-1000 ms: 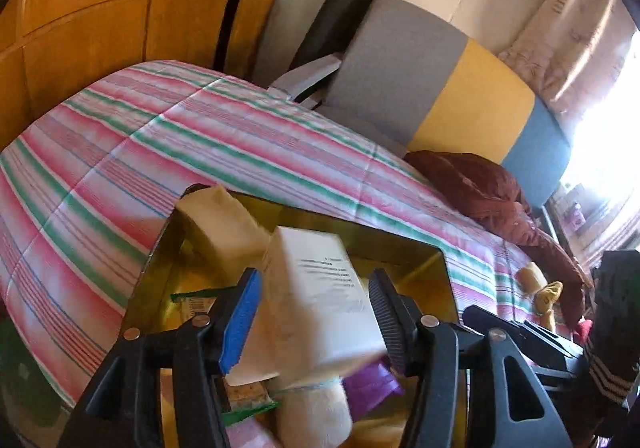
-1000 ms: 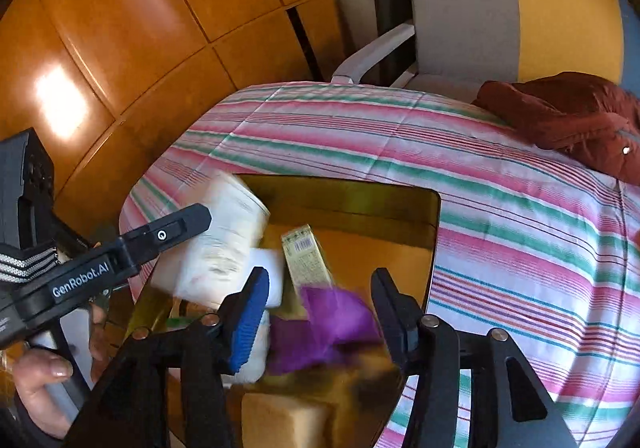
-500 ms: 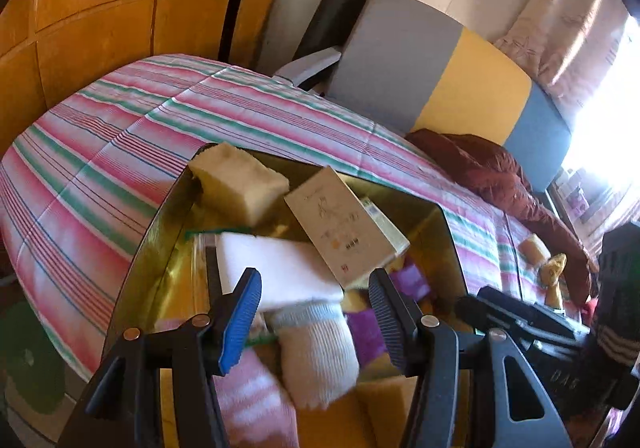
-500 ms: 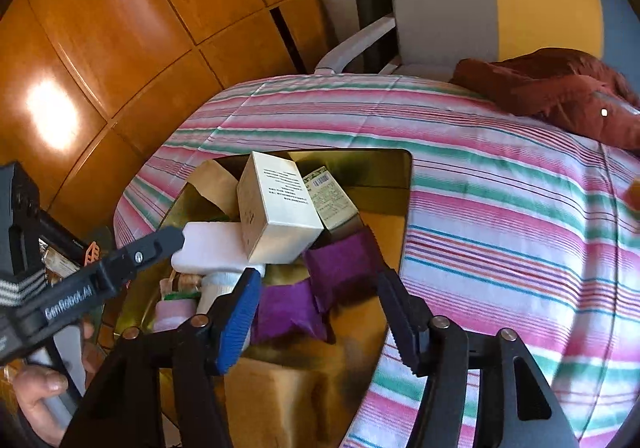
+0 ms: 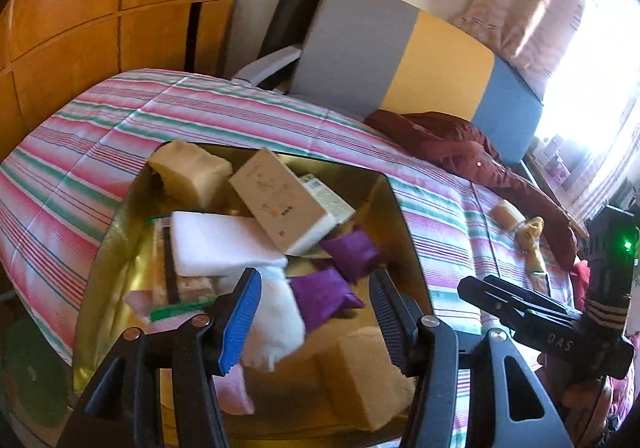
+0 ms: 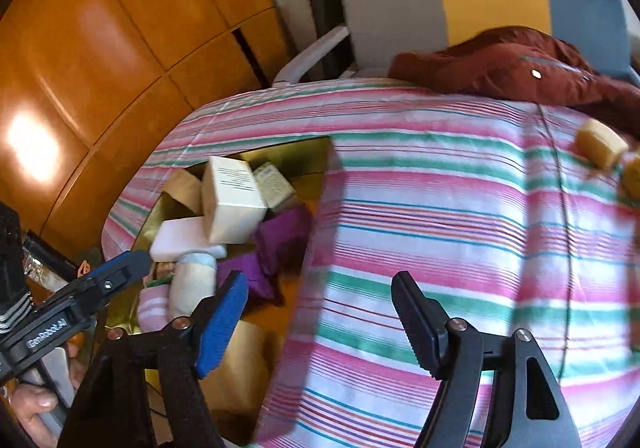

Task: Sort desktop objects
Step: 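Move both open grippers back to the pile of items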

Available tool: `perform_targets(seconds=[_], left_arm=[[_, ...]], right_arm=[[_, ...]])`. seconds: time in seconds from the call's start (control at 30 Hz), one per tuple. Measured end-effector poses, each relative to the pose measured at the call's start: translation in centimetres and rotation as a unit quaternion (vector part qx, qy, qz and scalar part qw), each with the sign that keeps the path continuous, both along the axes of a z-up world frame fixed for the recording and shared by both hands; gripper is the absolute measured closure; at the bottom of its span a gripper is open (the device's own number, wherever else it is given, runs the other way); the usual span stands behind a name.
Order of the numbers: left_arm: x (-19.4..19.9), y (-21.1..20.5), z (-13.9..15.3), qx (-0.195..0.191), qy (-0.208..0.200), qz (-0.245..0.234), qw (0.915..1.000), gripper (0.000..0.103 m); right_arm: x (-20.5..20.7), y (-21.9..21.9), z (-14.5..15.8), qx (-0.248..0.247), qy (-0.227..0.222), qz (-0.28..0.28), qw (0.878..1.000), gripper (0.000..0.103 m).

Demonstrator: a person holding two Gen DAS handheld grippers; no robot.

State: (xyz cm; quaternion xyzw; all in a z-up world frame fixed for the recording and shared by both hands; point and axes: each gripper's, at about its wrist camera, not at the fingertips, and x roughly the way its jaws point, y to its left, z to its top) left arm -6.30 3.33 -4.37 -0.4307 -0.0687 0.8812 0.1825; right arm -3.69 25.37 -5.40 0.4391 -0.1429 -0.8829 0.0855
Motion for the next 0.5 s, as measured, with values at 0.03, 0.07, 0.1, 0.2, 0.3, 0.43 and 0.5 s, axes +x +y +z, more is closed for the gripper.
perform_targets(seconds=[0.03, 0.07, 0.1, 0.2, 0.3, 0.43, 0.5], left_arm=[[0.2, 0.4, 0.0, 0.0, -0.001, -0.007, 1.0, 0.046], [0.3, 0.8, 0.1, -0.001, 0.0, -0.011, 0.9999, 0.046], [0.5, 1.2, 0.2, -0.001, 0.001, -0.017, 0.9999, 0.046], [1.0, 2.4, 0.5, -0.003, 0.003, -0.033, 0.9995, 0.046], [1.5, 3.7, 0.8, -0.004, 0.006, -0.052, 0.9986, 0.046], [2.1, 5.3, 0.9, -0.007, 0.004, -0.073, 0.9973, 0.046], [2.5, 6.0, 0.9, -0.01, 0.004, -0.083, 0.9965, 0.046]], right_arm=[[0.3, 0.6, -0.1, 0.001, -0.002, -0.007, 1.0, 0.027], [0.5, 1.1, -0.1, 0.002, -0.003, -0.012, 1.0, 0.027], [0.7, 1.7, -0.2, 0.004, -0.004, -0.018, 1.0, 0.027], [1.5, 4.1, -0.4, 0.009, -0.01, -0.042, 0.999, 0.027], [2.3, 6.5, -0.6, 0.016, -0.016, -0.066, 0.998, 0.027], [3.7, 10.1, -0.7, 0.033, -0.025, -0.101, 0.994, 0.027], [4.4, 12.1, -0.7, 0.042, -0.029, -0.118, 0.992, 0.027]])
